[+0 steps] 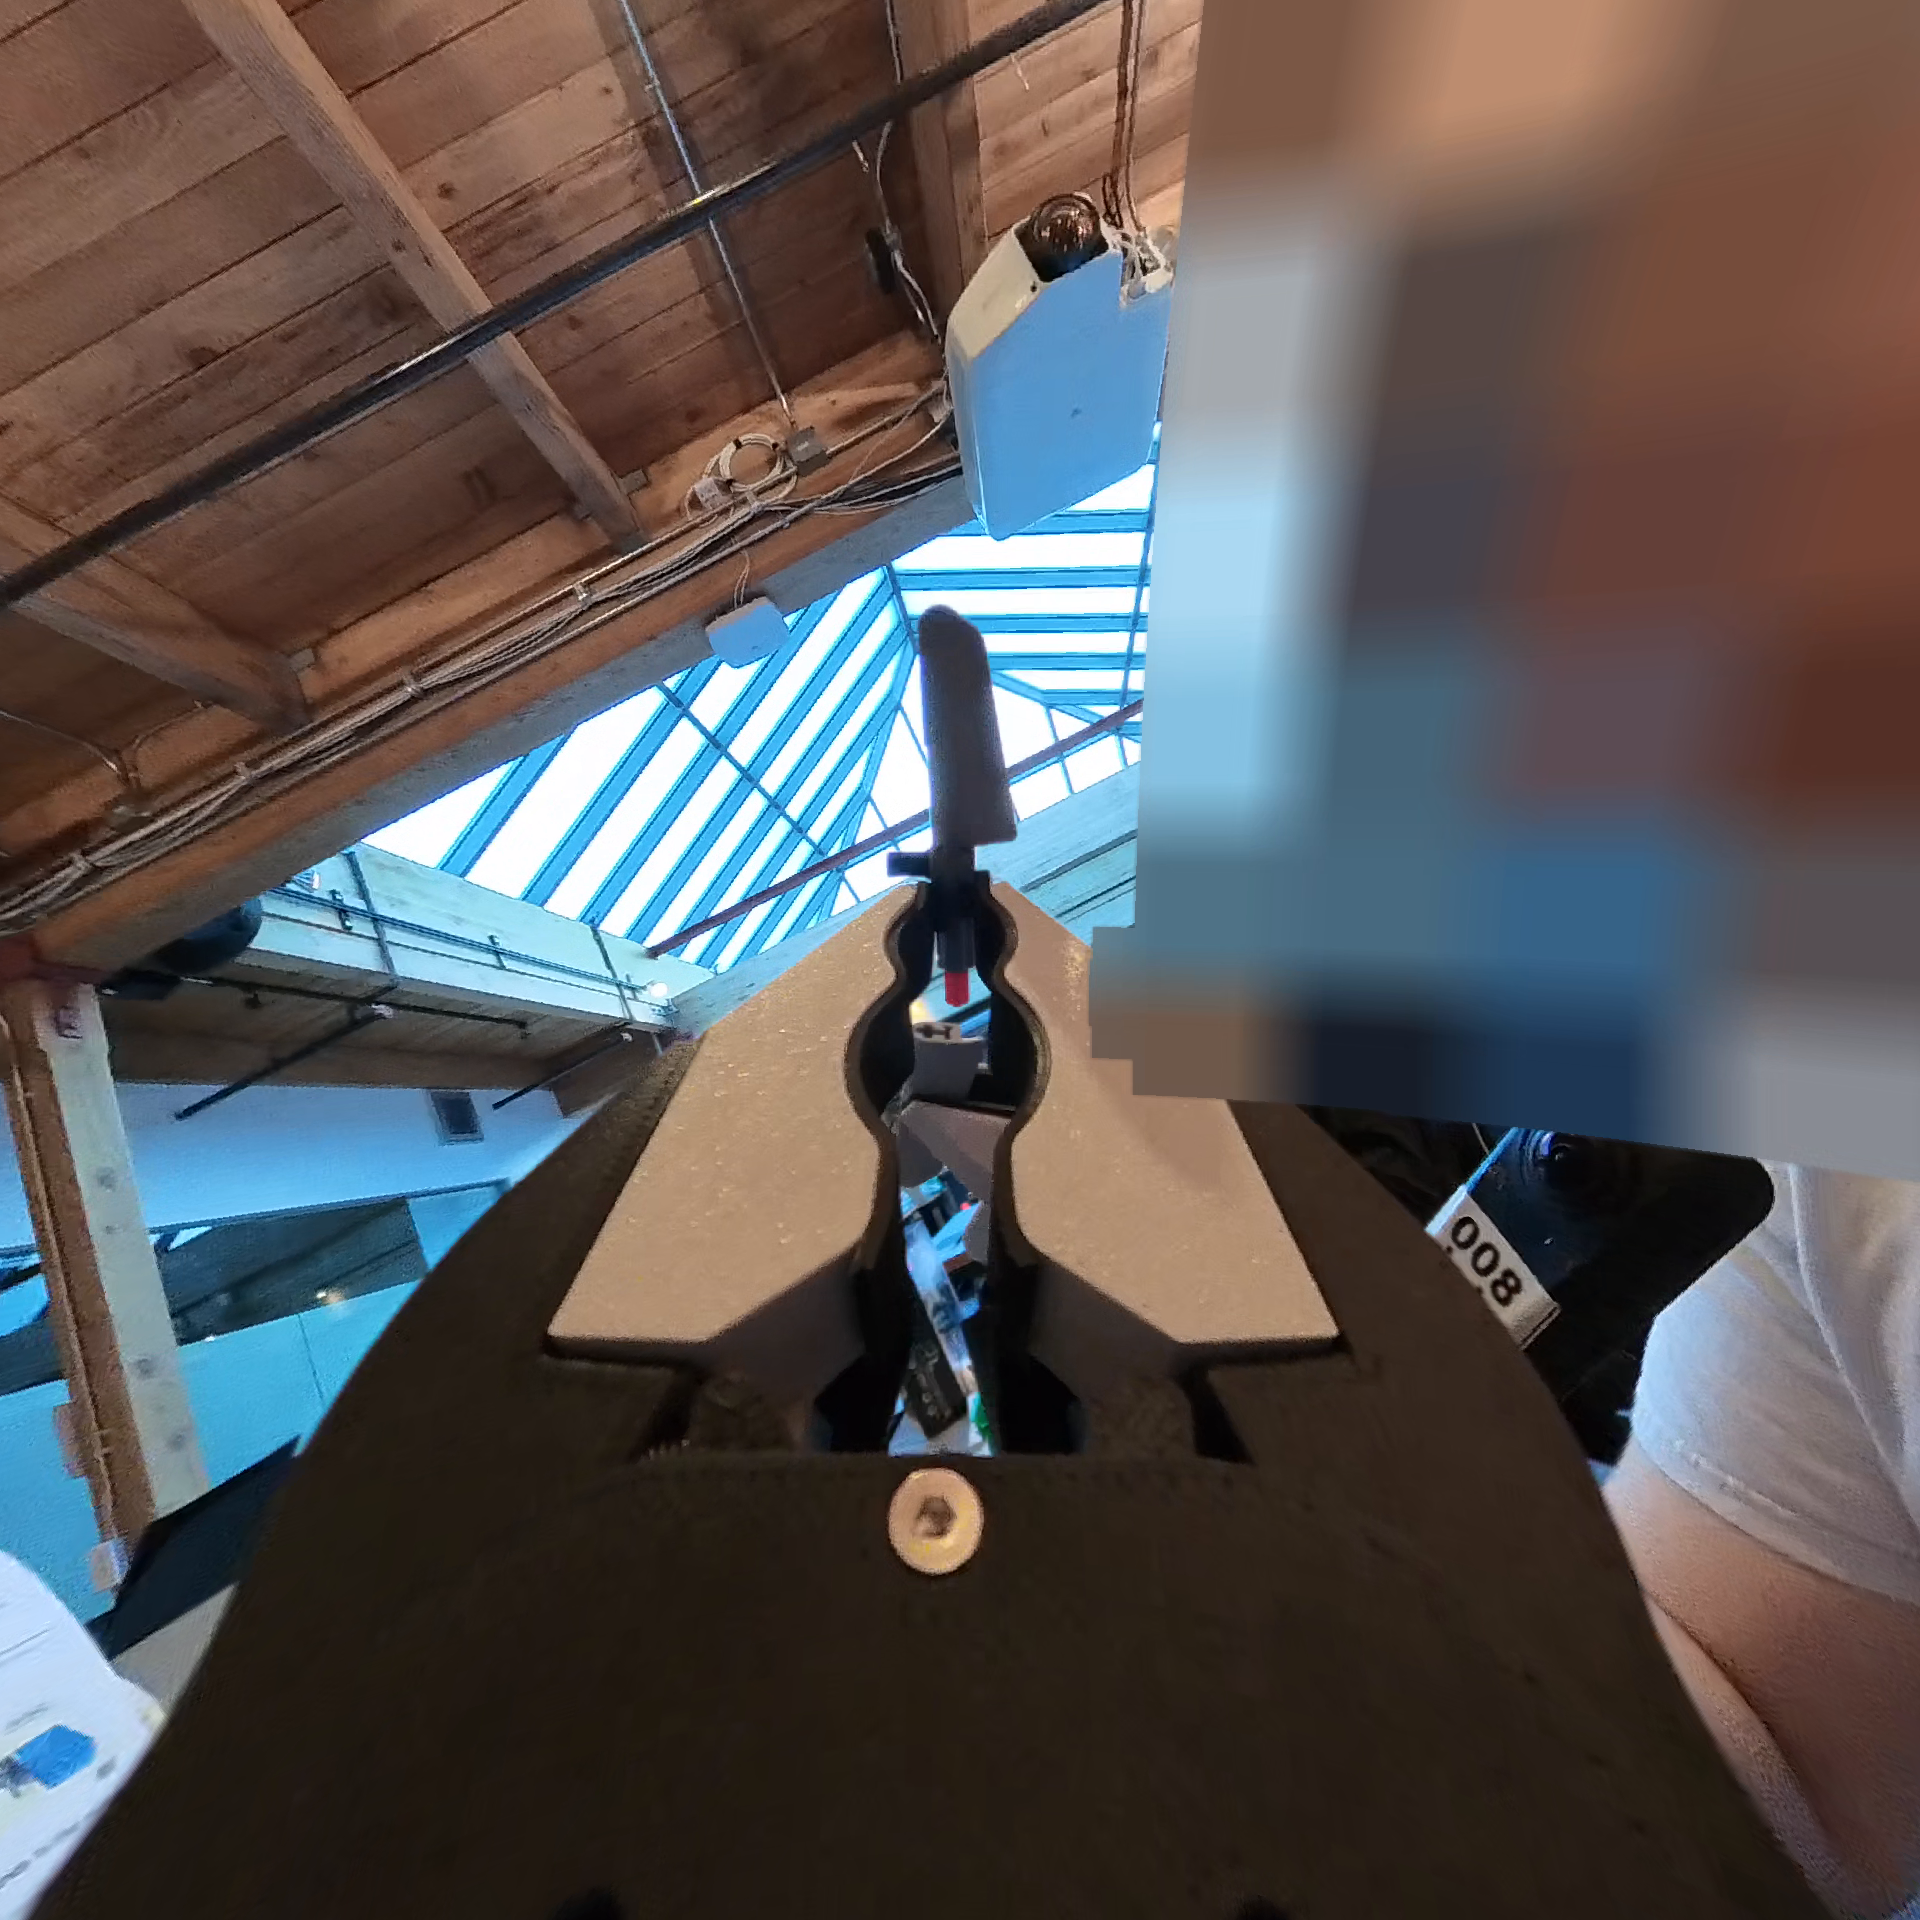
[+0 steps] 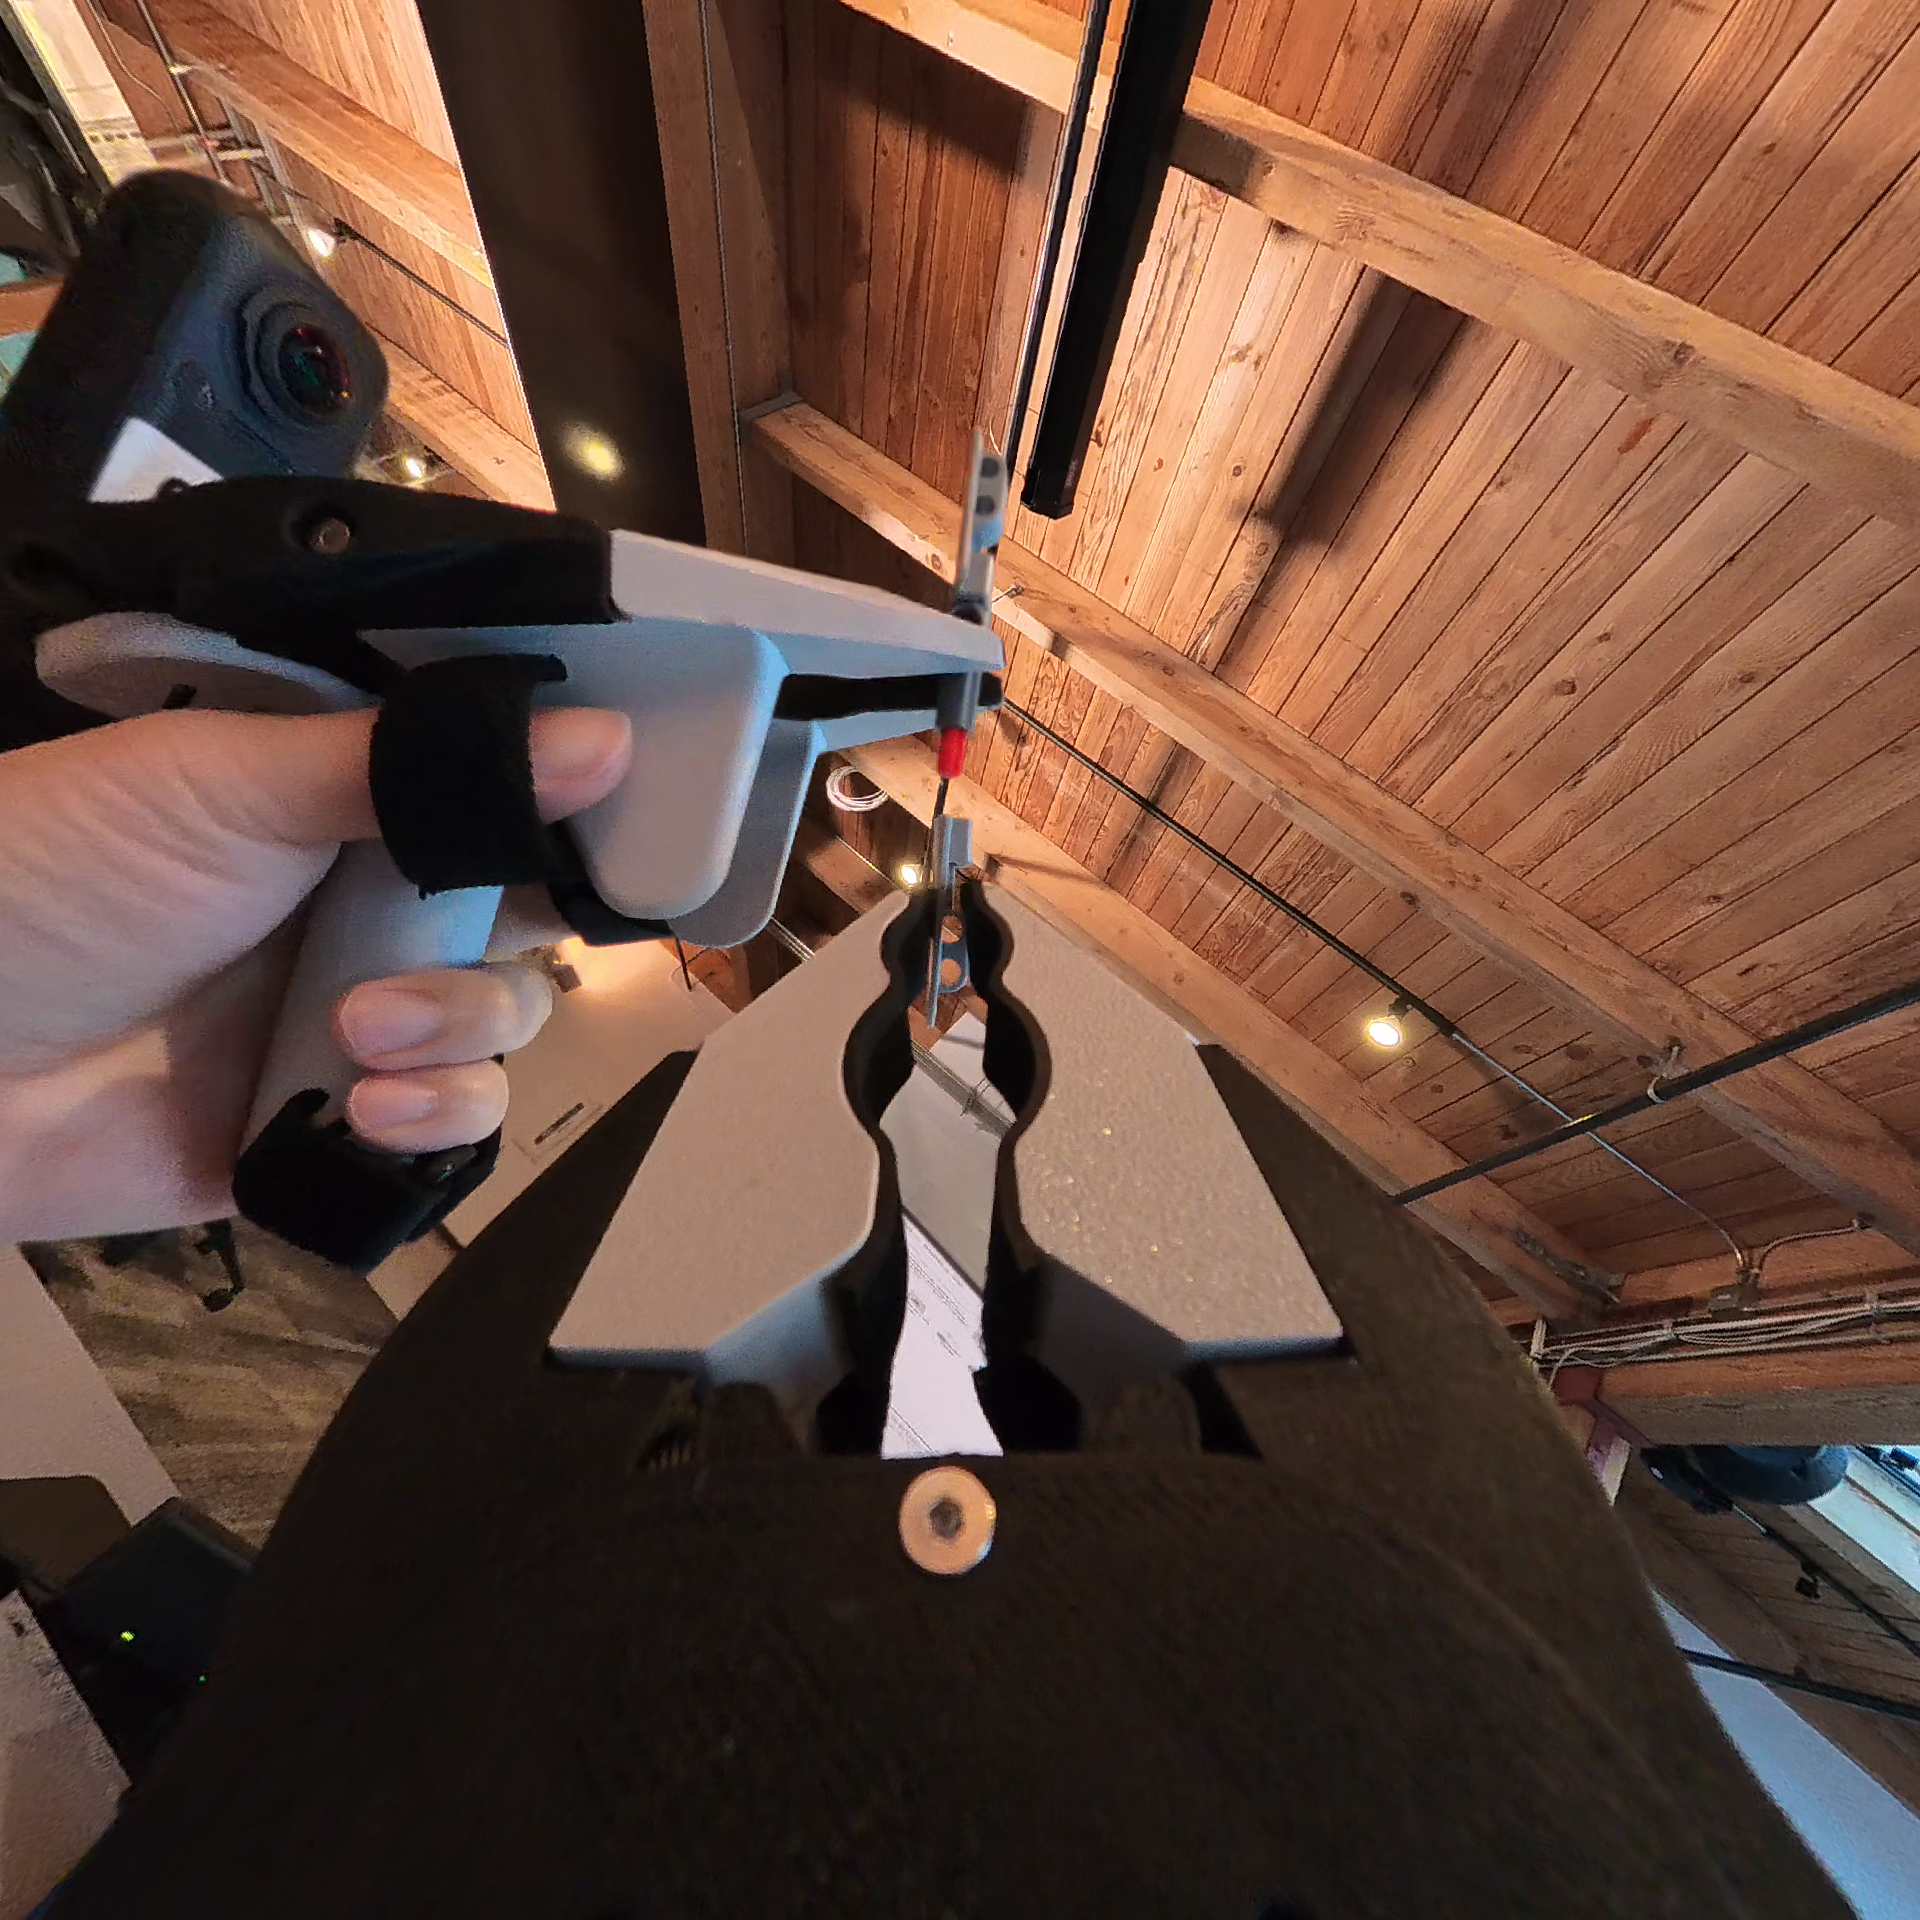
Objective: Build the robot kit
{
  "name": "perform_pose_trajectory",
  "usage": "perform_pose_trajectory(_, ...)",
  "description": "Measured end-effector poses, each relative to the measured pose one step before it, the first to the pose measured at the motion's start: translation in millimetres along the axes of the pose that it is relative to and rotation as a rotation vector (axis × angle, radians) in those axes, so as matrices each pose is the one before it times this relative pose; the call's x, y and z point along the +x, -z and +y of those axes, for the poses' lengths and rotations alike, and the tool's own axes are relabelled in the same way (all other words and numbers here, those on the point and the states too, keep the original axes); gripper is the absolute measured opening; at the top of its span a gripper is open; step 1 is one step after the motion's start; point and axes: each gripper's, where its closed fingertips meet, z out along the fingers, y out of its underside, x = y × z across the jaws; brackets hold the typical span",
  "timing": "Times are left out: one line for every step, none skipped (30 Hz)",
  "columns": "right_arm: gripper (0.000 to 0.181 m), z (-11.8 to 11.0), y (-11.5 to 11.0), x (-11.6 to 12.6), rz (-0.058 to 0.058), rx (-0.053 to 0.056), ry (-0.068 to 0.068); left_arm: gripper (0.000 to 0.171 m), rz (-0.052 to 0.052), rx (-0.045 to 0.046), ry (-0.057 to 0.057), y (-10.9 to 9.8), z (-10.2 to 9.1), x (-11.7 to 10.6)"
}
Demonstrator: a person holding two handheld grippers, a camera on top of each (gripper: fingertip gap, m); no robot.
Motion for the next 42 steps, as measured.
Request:
perform_pose_trajectory(0.004, -1.02, 0.33, 0.33, 0.0027, 0.0041, -0.0014, 0.005, -0.0044, -0.00062, -0.0064, 0.03, -0.21, -0.17)
perform_pose_trajectory(0.004, -0.74, 0.10, -0.08, 0.0005, 0.0018, -0.0011, 0.005, -0.0068, 0.00152, -0.0033, 0.37, -0.19, -1.02)
perform_pose_trajectory(0.004, -0.52, -0.01, -0.31, -0.0005, 0.0007, 0.0005, 0.005, 0.0016, 0.00239, -0.0003, 0.35, 0.02, 0.06)
perform_pose_trajectory(0.004, -0.42, 0.05, -0.47, -0.0005, 0.0005, 0.0014, 0.005, -0.0015, -0.00224, 0.0016, 0.14, 0.72, -0.63)
perform_pose_trajectory(0.004, -0.14, -0.06, -0.47, -0.0004, -0.0005, 0.0011, 0.005, -0.0109, -0.00562, -0.0020, 0.02, 1.38, -1.93)
perform_pose_trajectory(0.004, -0.15, 0.06, -0.34, 0.0001, 0.0009, -0.0001, 0.005, -0.0034, -0.00503, -0.0018, -0.10, 1.37, -0.63)
perform_pose_trajectory(0.004, 0.44, -0.14, -0.24, -0.0006, -0.0019, -0.0009, 0.005, 0.0018, -0.00392, 0.0029, -0.39, 1.17, 0.12)
perform_pose_trajectory(0.004, 0.74, -0.29, -0.12, -0.0004, -0.0032, -0.0008, 0.005, -0.0062, -0.00439, 0.0047, -0.43, 1.17, -1.13)
perform_pose_trajectory(0.004, 0.69, -0.14, -0.08, -0.0001, -0.0029, -0.0014, 0.005, -0.0066, -0.00548, 0.0034, -0.40, 1.55, -1.10)
perform_pose_trajectory(0.004, 0.88, -0.04, 0.67, 0.0035, -0.0034, -0.0018, 0.005, 0.0040, 0.00051, 0.0047, -0.22, 0.60, 0.40)
perform_pose_trajectory(0.004, 0.64, -0.15, 0.41, 0.0006, -0.0018, -0.0039, 0.005, 0.0013, -0.00269, 0.0047, -0.43, 0.90, -0.05)
perform_pose_trajectory(0.004, 1.49, -0.36, 0.52, -0.0001, -0.0072, -0.0055, 0.005, -0.0067, -0.00163, 0.0016, -0.06, 0.77, -1.14)
perform_pose_trajectory(0.004, 1.13, -0.29, 0.04, -0.0024, -0.0051, -0.0041, 0.005, -0.0082, -0.00166, -0.0026, 0.07, 0.60, -1.33)
perform_pose_trajectory(0.004, 0.48, 0.04, 0.43, 0.0013, -0.0008, -0.0028, 0.005, -0.0054, -0.00185, -0.0059, -0.01, 0.51, -0.59)
perform_pose_trajectory(0.004, 0.54, 0.10, 0.36, 0.0017, -0.0003, -0.0023, 0.005, -0.0071, -0.00530, -0.0076, -0.16, 0.71, -0.60)
perform_pose_trajectory(0.004, 1.16, -0.36, -0.17, -0.0016, -0.0058, -0.0047, 0.005, -0.0107, -0.00747, -0.0108, -0.30, 0.81, -1.03)
perform_pose_trajectory(0.004, 0.84, -0.18, -0.04, -0.0016, -0.0042, -0.0068, 0.005, -0.0104, -0.00638, -0.0128, -0.32, 0.50, -0.73)
perform_pose_trajectory(0.004, 0.11, 0.05, 0.10, -0.0016, 0.0014, -0.0065, 0.005, -0.0085, -0.00506, -0.0100, -0.28, 0.30, -0.45)
perform_pose_trajectory(0.004, 0.44, -0.11, -0.28, -0.0023, -0.0008, -0.0034, 0.005, -0.0121, -0.00631, -0.0064, -0.25, 0.61, -1.31)
perform_pose_trajectory(0.004, 0.70, -0.29, -0.53, -0.0036, -0.0027, -0.0017, 0.005, -0.0131, -0.00502, -0.0019, -0.23, 0.78, -1.85)
perform_pose_trajectory(0.004, 0.19, -0.01, -0.71, -0.0039, 0.0019, -0.0027, 0.005, -0.0062, -0.00308, 0.0049, -0.31, 0.99, -1.07)
perform_pose_trajectory(0.004, 0.34, -0.01, -0.53, -0.0032, 0.0015, -0.0086, 0.005, -0.0041, -0.00309, 0.0151, -0.35, 1.02, -1.35)
perform_pose_trajectory(0.004, 0.72, -0.14, -0.42, -0.0036, 0.0005, -0.0136, 0.005, -0.0133, -0.00520, 0.0179, -0.11, 1.33, -2.96)
perform_pose_trajectory(0.003, 0.71, -0.17, 0.15, -0.0025, 0.0010, -0.0129, 0.005, -0.0105, -0.00354, 0.0134, 0.02, 1.29, -2.44)
perform_pose_trajectory(0.003, 0.98, -0.09, 0.27, -0.0017, -0.0027, -0.0127, 0.005, -0.0062, -0.00131, 0.0141, -0.18, 1.21, -1.70)
perform_pose_trajectory(0.003, 1.32, -0.12, 0.42, -0.0011, -0.0040, -0.0134, 0.005, -0.0154, -0.00879, 0.0243, -0.33, 2.27, -3.43)
perform_pose_trajectory(0.003, 1.31, -0.13, 0.43, 0.0003, -0.0037, -0.0100, 0.005, -0.0213, -0.01991, 0.0339, -0.47, 3.82, -4.81)
perform_pose_trajectory(0.000, 0.72, 0.12, -0.04, -0.0015, -0.0016, -0.0084, 0.005, -0.0095, -0.01423, 0.0317, -0.70, 3.46, -3.13)
perform_pose_trajectory(0.000, 2.20, -0.45, 0.29, 0.0018, -0.0102, -0.0071, 0.005, -0.0116, 0.00458, 0.0384, -0.12, 1.28, -3.11)
perform_pose_trajectory(0.000, 2.32, -0.74, -0.09, -0.0016, -0.0097, -0.0062, 0.005, -0.0099, 0.00705, 0.0438, -0.15, 1.03, -3.22)
perform_pose_trajectory(0.000, 2.25, -0.65, 0.26, -0.0013, -0.0081, -0.0043, 0.005, -0.0044, 0.00687, 0.0385, -0.12, 1.04, -2.78)
perform_pose_trajectory(0.000, 2.15, -0.50, 0.04, -0.0028, -0.0064, -0.0012, 0.005, -0.0014, 0.00301, 0.0308, 0.29, 0.80, -2.61)
perform_pose_trajectory(0.000, 2.25, -0.79, -0.40, -0.0062, -0.0072, 0.0002, 0.005, -0.0050, 0.00140, 0.0138, 0.57, 0.37, -2.45)
perform_pose_trajectory(0.000, 2.75, -1.00, -0.56, -0.0082, -0.0117, 0.0017, 0.005, -0.0110, -0.00317, -0.0042, 0.55, 0.63, -2.50)
perform_pose_trajectory(0.000, 2.10, -0.76, -0.43, -0.0077, -0.0095, 0.0014, 0.004, -0.0076, -0.00460, -0.0071, 0.41, 0.12, -1.19)
perform_pose_trajectory(0.000, 0.74, -0.30, -0.25, -0.0080, -0.0010, -0.0008, 0.005, -0.0030, -0.00258, -0.0011, -0.09, -0.26, 0.05)
perform_pose_trajectory(0.000, -0.06, 0.03, 0.13, -0.0060, 0.0040, -0.0017, 0.004, -0.0039, -0.00413, 0.0079, -0.38, -0.03, 0.04)
perform_pose_trajectory(0.000, -0.06, -0.06, 0.36, -0.0054, 0.0030, 0.0015, 0.005, -0.0031, -0.00212, 0.0135, -0.29, -0.20, -0.03)
perform_pose_trajectory(0.000, -0.30, 0.20, 0.11, -0.0083, 0.0051, 0.0022, 0.005, 0.0011, -0.00060, 0.0160, -0.26, -0.27, 0.55)
perform_pose_trajectory(0.000, -1.48, 0.54, -0.47, -0.0130, 0.0139, 0.0029, 0.004, 0.0019, -0.00227, 0.0203, -0.26, -0.20, 0.67)
perform_pose_trajectory(0.000, -0.15, 0.81, 0.91, -0.0085, 0.0090, 0.0033, 0.004, -0.0015, -0.00842, 0.0263, -0.59, 0.66, 0.19)
perform_pose_trajectory(0.000, -0.40, 1.04, 0.72, -0.0115, 0.0126, -0.0058, 0.005, 0.0051, -0.00302, 0.0208, -0.65, 0.11, 1.45)
